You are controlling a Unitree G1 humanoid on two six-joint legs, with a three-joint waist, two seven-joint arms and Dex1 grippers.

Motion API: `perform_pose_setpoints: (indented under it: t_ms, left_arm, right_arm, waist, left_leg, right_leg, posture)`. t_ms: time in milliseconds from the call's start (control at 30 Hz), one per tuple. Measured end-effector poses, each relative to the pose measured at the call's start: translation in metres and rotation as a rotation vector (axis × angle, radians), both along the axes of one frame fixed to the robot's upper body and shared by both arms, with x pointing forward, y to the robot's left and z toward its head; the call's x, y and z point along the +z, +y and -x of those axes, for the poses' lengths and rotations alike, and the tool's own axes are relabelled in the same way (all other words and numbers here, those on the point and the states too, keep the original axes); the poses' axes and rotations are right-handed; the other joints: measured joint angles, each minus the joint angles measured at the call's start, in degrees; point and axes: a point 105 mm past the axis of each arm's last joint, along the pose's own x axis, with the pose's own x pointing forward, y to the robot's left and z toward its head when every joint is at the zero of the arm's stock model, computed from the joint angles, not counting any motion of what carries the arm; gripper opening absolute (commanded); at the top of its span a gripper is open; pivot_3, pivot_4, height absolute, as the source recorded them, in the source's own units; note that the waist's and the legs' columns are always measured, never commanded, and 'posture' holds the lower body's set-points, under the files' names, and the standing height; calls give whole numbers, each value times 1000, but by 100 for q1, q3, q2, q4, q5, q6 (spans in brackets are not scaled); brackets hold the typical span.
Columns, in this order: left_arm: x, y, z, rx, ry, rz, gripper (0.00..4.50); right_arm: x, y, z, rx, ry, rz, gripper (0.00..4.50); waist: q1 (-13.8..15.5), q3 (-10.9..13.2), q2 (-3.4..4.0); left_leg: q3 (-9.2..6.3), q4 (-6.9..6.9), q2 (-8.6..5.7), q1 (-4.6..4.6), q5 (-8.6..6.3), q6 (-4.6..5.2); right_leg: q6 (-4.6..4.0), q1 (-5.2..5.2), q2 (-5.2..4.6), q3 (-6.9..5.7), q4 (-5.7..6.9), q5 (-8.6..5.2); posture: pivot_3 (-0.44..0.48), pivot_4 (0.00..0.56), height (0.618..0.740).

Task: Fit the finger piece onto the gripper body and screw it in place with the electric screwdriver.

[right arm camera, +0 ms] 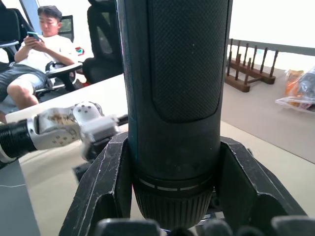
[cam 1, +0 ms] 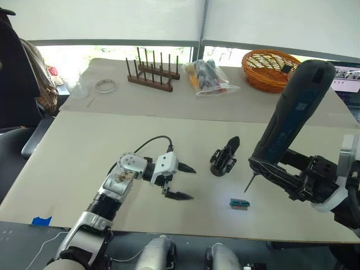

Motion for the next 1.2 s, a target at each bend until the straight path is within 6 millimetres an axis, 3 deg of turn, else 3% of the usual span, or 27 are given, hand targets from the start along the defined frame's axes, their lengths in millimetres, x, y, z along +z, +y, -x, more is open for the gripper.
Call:
perform_pose_setpoints:
  t_ms: [167,300,833,1200]
  left_arm:
    - [5,-22,15,-89,22,38,4500]
    - [3,-28,17,-98,33,37,4500]
    - [-8,-29,14,-92,55,14,4500]
    - [-4,-34,10,-79,43,25,4500]
  right_arm:
    - [-8,-6,2,-88,-39,-13,1953]
    - [-16,-12,5,-165,-26,-21,1953]
    - [-29,4,5,-189,-39,-12,1953]
    - [-44,0,8,-237,-28,-14,1953]
  waist:
    - [-11,-1,1]
    - [-53,-5,9]
    - [-49,-11,19]
    - [-52,-11,20]
  left_leg:
    - [3,-1,2,4,0,0]
    - [14,-6,14,4,5,-8]
    - [13,-6,19,17,6,-10]
    - [13,-7,20,18,6,-9]
  right_leg:
    - [3,-1,28,46,4,-1]
    - [1,6,44,61,16,-2]
    - [-5,-7,49,70,12,-6]
    - [-5,-8,52,74,13,-6]
  posture:
    - [0,150,740]
    - [0,150,740]
    - [0,150,740]
    - [0,150,740]
